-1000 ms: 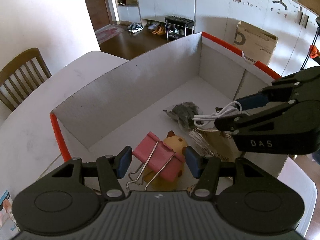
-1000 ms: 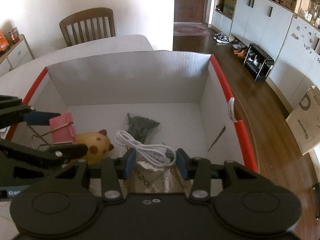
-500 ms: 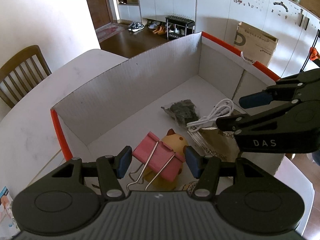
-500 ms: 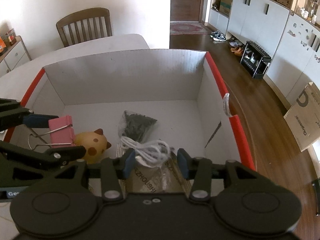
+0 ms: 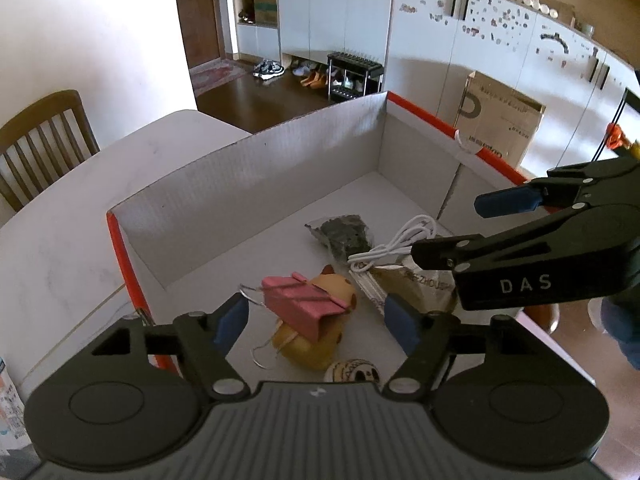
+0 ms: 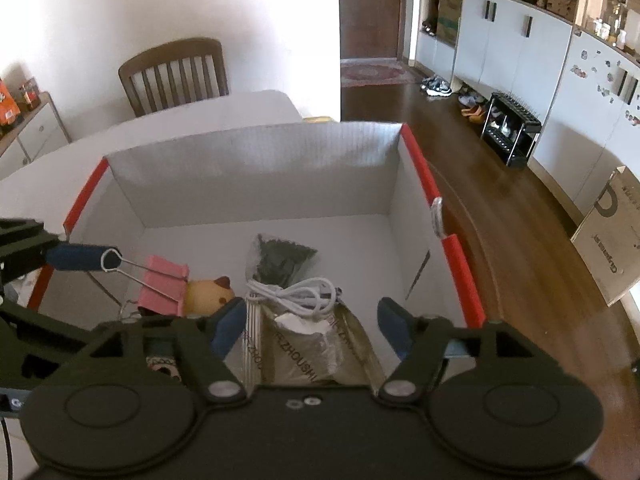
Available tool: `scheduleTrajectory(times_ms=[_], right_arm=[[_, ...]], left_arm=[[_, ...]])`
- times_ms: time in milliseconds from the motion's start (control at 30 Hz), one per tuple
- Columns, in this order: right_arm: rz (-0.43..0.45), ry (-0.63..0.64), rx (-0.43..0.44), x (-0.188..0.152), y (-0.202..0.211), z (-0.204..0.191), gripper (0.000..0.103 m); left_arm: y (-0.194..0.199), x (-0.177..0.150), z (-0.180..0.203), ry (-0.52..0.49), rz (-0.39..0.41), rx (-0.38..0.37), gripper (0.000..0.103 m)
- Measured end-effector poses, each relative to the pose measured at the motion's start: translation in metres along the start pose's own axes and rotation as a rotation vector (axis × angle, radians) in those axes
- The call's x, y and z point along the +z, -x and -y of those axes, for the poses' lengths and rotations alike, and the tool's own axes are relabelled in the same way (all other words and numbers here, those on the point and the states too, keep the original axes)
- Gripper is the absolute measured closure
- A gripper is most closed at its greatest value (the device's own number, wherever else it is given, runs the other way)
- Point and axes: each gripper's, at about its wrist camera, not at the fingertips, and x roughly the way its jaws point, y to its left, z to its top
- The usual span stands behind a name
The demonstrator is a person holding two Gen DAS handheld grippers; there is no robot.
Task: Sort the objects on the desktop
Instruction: 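Lower the binder clip and cable into the box and open both tools, then withdraw both open tools from the box back over the table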
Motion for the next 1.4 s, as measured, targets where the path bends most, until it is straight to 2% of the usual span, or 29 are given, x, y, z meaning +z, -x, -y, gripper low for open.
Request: scheduleTrajectory(times_ms=[233,300,500,667,933,1133,1400], right_arm=[[0.032,-0.024,0.010,-0.002,0.015,0.003,0.020],[0.043,-0.029,0.014,-0.002,0.020,0.004,0.017],[0.079,-0.046,0.051,-0.003,0.036,0.002,0.014],[0.103,-0.059,0.071,-0.003,0.046,-0.005,0.011],[0.128,-0.071,0.093,-0.008,0.061,-0.025,0.007],[0.155,-0.081,0.129,-0.014,0.076,-0.046,0.000],[0.171,-0.072,0.164,-0.019,0.088,-0.087,0.000]], left_arm=[[0.015,-0.004,0.001,0.032,0.031,-0.020,0.025],[0.020,-0.006,0.002,0.040,0.045,-0.027,0.019],[0.035,-0.011,0.002,0.053,0.091,-0.036,0.014],[0.051,-0.015,0.000,0.066,0.131,-0.043,0.004],[0.081,-0.032,-0.013,0.093,0.186,-0.052,0.002],[0.107,-0.051,-0.028,0.114,0.222,-0.031,0.002],[0.144,-0.081,-0.059,0.144,0.259,0.010,0.002]])
